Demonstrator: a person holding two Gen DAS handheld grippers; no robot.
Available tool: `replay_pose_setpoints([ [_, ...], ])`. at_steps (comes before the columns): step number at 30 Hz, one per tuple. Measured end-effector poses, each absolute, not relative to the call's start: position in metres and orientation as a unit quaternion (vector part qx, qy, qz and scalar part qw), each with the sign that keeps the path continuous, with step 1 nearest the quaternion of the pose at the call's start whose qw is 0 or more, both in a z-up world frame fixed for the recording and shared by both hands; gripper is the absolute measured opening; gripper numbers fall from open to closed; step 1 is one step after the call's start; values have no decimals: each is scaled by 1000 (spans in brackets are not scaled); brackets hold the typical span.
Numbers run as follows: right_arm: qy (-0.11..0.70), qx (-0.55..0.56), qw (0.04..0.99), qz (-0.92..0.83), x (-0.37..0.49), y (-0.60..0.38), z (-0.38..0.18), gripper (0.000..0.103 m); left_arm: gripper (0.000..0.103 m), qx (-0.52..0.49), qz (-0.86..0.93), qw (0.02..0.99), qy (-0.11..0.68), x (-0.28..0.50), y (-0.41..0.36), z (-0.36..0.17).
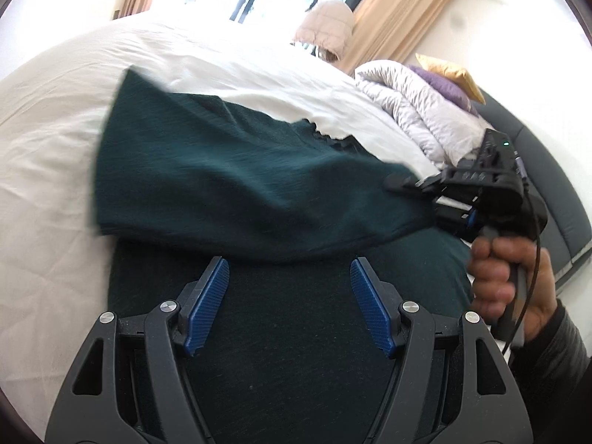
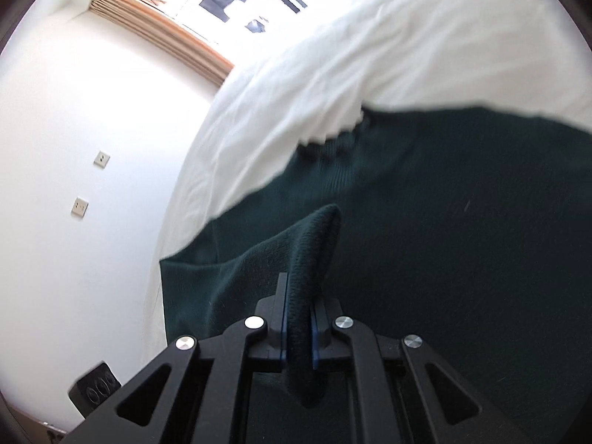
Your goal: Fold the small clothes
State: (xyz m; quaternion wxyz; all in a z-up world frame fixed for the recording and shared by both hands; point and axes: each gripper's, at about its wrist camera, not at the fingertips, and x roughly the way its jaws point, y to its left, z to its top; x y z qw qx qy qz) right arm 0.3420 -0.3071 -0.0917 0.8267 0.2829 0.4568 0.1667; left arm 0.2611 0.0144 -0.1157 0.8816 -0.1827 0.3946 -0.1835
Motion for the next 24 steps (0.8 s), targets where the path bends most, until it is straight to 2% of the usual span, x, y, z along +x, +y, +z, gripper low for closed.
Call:
replay_pose_setpoints([
  [5, 450, 283, 838, 125, 349, -347, -84, 9, 67, -191, -183, 888, 377, 258, 20, -131],
  [10, 452, 321, 828, 84, 348, -388, -106, 9, 67, -210, -188, 888, 364, 254, 29, -135],
  [18, 482, 313, 816, 63, 343, -392, -136, 14, 67, -222, -183, 884, 368, 253, 35, -137],
  [22, 483, 290, 823, 68, 345, -389, -132, 14, 67, -258, -170, 886, 345, 260, 50, -108],
  [24, 484, 282, 825, 69, 346, -388, -130, 14, 67, -244, -163, 897, 331, 275, 52, -88],
])
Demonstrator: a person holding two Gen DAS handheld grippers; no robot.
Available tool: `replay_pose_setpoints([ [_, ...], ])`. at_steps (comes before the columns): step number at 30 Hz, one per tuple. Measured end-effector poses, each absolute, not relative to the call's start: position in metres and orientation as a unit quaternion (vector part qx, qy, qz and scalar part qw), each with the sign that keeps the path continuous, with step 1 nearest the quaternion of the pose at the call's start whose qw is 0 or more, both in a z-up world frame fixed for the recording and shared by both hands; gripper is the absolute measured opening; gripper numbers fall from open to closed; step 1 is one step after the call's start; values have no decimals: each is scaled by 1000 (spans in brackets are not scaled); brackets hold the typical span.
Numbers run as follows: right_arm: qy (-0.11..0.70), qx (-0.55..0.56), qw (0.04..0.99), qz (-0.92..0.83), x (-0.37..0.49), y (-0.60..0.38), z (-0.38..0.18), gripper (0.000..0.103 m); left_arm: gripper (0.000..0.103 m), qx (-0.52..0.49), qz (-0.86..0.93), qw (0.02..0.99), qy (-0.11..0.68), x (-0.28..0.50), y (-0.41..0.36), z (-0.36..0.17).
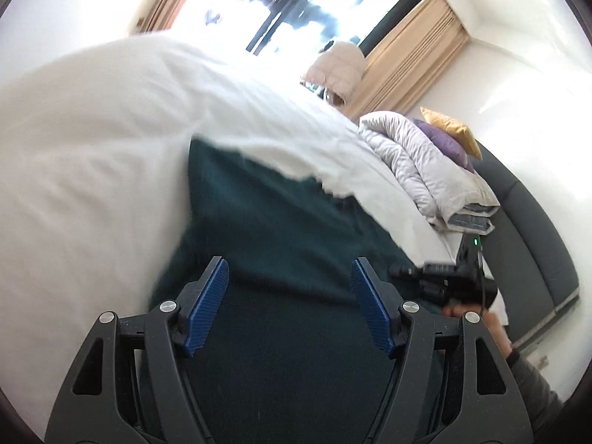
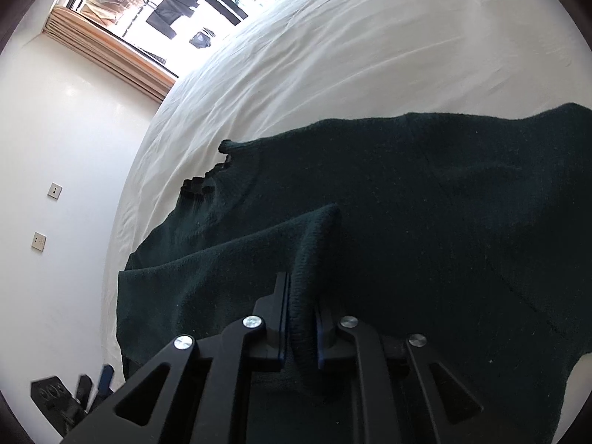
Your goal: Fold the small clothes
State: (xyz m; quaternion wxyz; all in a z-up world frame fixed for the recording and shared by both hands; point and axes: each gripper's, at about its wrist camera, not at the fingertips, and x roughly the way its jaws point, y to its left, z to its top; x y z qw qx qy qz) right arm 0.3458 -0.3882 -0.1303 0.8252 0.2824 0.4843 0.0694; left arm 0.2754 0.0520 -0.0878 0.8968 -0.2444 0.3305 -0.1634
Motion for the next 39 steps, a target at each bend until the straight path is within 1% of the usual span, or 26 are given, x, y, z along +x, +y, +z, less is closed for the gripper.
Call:
replay_pose_setpoints([
  [4, 482, 283, 826, 70, 350, -386, -133, 14, 67, -191, -148, 914, 325, 318, 40, -64],
  [7, 480, 286, 826, 71, 346, -392, -133, 17, 67, -161, -130, 909, 361, 353, 33, -76],
  [9, 478, 288, 826, 72, 345, -396, -133, 23, 67, -128, -100, 902, 400, 373, 27, -96],
  [11, 475, 299, 824, 72, 344, -403, -131, 37, 66, -121, -83, 888, 436, 384, 31, -132],
  [13, 469, 299, 829, 54, 339, -413, -124, 45, 66, -139, -96, 896, 412, 378, 37, -136],
  [16, 443, 289, 848, 18, 329, -427, -106, 48, 67, -137, -98, 896, 411, 379, 38, -140],
  [18, 412, 307, 857, 32, 319, -431, -88, 48, 66, -138, -99, 897, 407, 378, 37, -142],
  [20, 398, 301, 864, 67, 310, -420, -75, 48, 66, -136, -98, 899, 404, 377, 34, -144],
  [23, 420, 242, 868, 111, 303, -385, -73, 47, 66, -135, -99, 901, 400, 374, 34, -143],
  [25, 439, 218, 868, 79, 305, -379, -83, 47, 66, -139, -102, 902, 396, 372, 38, -143],
  [27, 440, 270, 852, 86, 309, -388, -95, 47, 66, -143, -105, 902, 394, 369, 40, -144],
  [29, 430, 306, 839, 130, 312, -387, -99, 47, 66, -145, -107, 902, 393, 368, 41, -145],
  [32, 430, 301, 828, 196, 320, -365, -103, 47, 66, -144, -107, 903, 391, 368, 42, -146],
  [34, 447, 307, 818, 190, 330, -362, -117, 47, 66, -144, -108, 903, 391, 369, 43, -146],
  [35, 458, 306, 820, 159, 334, -368, -128, 38, 66, -146, -109, 903, 390, 369, 43, -147],
  [37, 443, 345, 814, 148, 332, -393, -142, 23, 66, -149, -112, 902, 389, 369, 45, -147],
  [38, 437, 366, 811, 134, 325, -408, -143, 20, 66, -149, -112, 902, 389, 369, 46, -147],
  [39, 426, 382, 813, 111, 318, -427, -143, 21, 66, -149, -112, 902, 389, 369, 46, -147],
])
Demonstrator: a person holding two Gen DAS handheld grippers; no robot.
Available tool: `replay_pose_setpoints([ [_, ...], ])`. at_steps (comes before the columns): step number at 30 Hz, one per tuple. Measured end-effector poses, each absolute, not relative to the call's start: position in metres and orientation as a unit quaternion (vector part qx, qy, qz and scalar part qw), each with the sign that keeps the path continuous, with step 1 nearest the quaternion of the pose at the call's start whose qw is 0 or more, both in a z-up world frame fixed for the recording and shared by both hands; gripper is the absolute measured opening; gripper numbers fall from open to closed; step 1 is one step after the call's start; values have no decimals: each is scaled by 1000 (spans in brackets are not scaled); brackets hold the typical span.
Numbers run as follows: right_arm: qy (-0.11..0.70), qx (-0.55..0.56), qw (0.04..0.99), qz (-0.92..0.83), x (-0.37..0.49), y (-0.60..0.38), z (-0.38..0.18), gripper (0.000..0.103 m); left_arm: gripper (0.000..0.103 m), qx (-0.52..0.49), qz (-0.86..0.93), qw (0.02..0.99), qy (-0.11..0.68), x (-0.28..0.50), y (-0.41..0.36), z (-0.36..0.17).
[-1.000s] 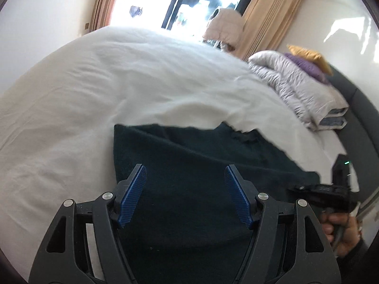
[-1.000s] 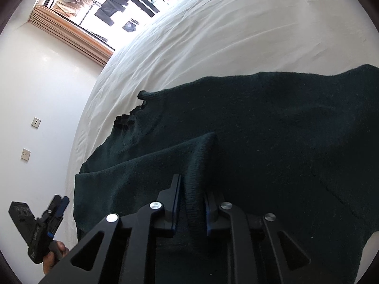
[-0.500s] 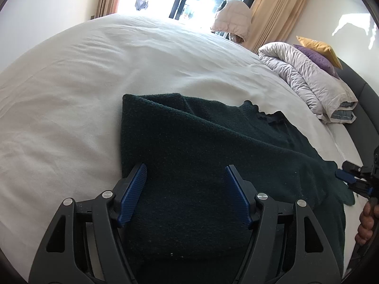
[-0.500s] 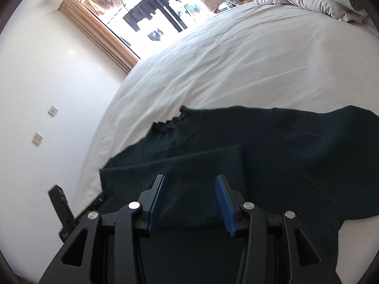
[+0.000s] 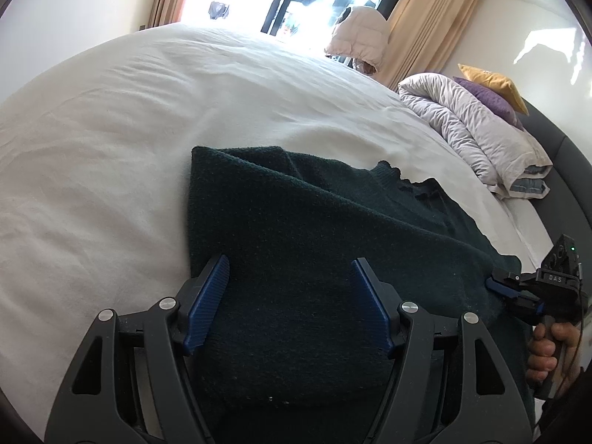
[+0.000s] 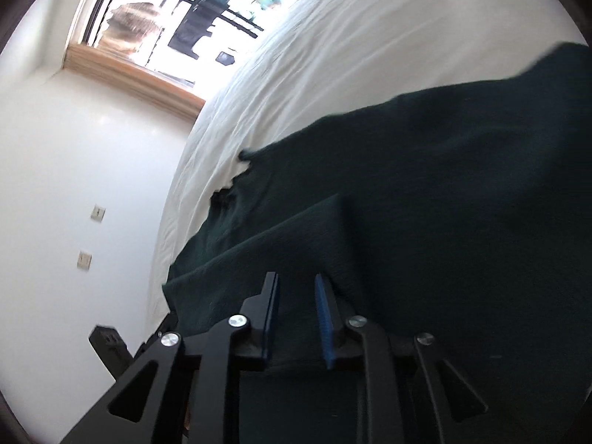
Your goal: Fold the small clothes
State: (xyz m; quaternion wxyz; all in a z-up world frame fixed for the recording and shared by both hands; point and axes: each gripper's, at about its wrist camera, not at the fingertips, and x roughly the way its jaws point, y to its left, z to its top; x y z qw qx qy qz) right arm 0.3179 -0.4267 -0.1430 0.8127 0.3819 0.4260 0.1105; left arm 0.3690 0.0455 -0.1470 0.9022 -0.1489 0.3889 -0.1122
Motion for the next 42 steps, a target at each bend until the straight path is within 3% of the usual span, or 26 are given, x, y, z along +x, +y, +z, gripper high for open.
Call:
replay_pose_setpoints([
  [1, 416, 383, 822, 67, 307, -448, -138, 32, 66, -149, -112, 902, 389, 369, 46, -147],
  [3, 384, 389, 837, 31, 282, -483, -124, 37, 66, -150, -113, 902, 389, 369, 46, -147],
  [5, 339, 409, 847, 6, 245, -528, -107, 59, 66, -150, -113, 902, 389, 369, 45, -147],
  [10, 227, 506, 827, -92, 135, -656, -100, 61, 66, -147, -111, 903, 389, 369, 44, -147],
  [16, 176, 596, 762, -184, 47, -742, -136, 62, 66, -135, -105, 905, 391, 370, 41, -146],
  [19, 172, 619, 743, -187, 40, -757, -155, 55, 66, -129, -102, 905, 392, 372, 39, -146],
  [28, 181, 609, 750, -182, 75, -775, -151, 55, 66, -123, -100, 906, 393, 373, 36, -147],
  [30, 178, 609, 751, -182, 86, -781, -153, 46, 66, -123, -100, 906, 393, 373, 37, -147],
  [32, 188, 607, 749, -185, 92, -783, -156, 23, 66, -124, -100, 906, 392, 373, 37, -147],
  [34, 197, 594, 755, -197, 94, -780, -153, 12, 66, -125, -101, 906, 392, 374, 37, -148],
  [42, 226, 443, 856, -141, 146, -682, -66, 11, 66, -136, -104, 906, 388, 373, 38, -148],
])
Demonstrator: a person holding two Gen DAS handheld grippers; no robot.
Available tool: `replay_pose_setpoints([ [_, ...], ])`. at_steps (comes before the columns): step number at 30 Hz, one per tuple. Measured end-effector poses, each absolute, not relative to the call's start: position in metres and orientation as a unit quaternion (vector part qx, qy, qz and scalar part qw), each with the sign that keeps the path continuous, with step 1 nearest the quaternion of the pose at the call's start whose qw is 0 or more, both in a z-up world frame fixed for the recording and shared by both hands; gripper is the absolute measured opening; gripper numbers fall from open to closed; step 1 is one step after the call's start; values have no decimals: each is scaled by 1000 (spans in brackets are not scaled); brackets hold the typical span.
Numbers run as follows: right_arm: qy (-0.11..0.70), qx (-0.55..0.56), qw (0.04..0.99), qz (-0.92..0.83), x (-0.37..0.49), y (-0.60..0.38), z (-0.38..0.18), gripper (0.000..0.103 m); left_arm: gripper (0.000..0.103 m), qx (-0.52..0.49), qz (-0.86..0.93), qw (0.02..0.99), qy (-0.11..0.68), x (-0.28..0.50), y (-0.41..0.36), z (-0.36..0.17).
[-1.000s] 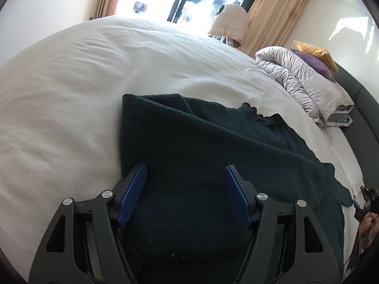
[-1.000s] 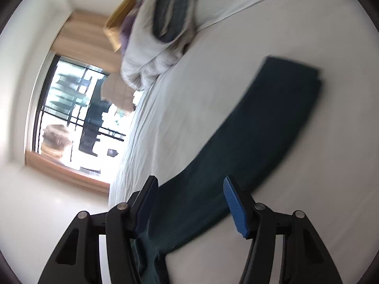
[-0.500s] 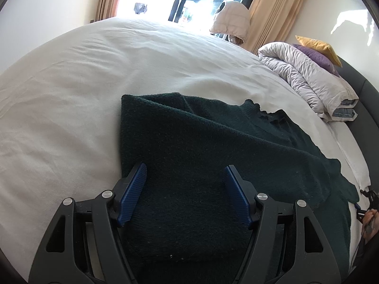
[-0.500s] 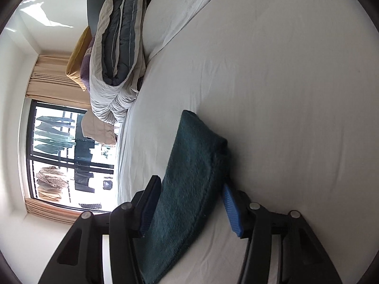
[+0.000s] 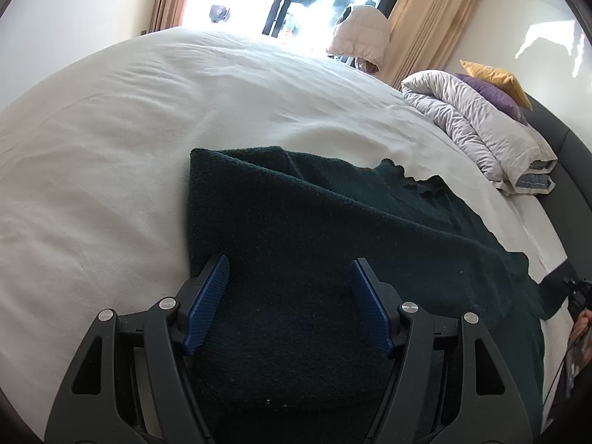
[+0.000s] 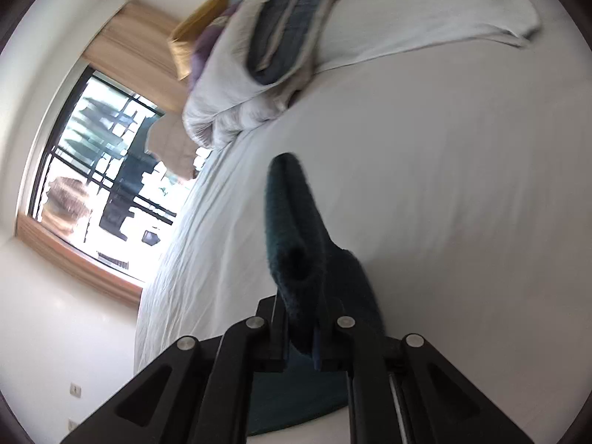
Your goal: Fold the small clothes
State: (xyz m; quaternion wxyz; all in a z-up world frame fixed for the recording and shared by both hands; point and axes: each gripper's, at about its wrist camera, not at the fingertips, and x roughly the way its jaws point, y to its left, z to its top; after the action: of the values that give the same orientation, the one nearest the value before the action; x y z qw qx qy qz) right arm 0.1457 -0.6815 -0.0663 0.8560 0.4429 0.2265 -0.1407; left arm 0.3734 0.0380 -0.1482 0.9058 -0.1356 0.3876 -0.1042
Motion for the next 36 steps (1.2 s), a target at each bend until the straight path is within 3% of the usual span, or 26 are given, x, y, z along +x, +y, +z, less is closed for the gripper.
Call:
replay_pose_setpoints([
  [8, 279, 277, 920, 6, 234, -469, -2, 10, 67, -160, -115, 904, 378, 371, 44, -149],
  [17, 371, 145, 912, 100, 303, -256, -51, 11, 67, -215, -140, 897, 359, 367, 58, -153],
  [36, 410, 78, 902, 109, 325, -184, -86, 17, 67, -276, -167, 887, 330, 362, 74, -155],
])
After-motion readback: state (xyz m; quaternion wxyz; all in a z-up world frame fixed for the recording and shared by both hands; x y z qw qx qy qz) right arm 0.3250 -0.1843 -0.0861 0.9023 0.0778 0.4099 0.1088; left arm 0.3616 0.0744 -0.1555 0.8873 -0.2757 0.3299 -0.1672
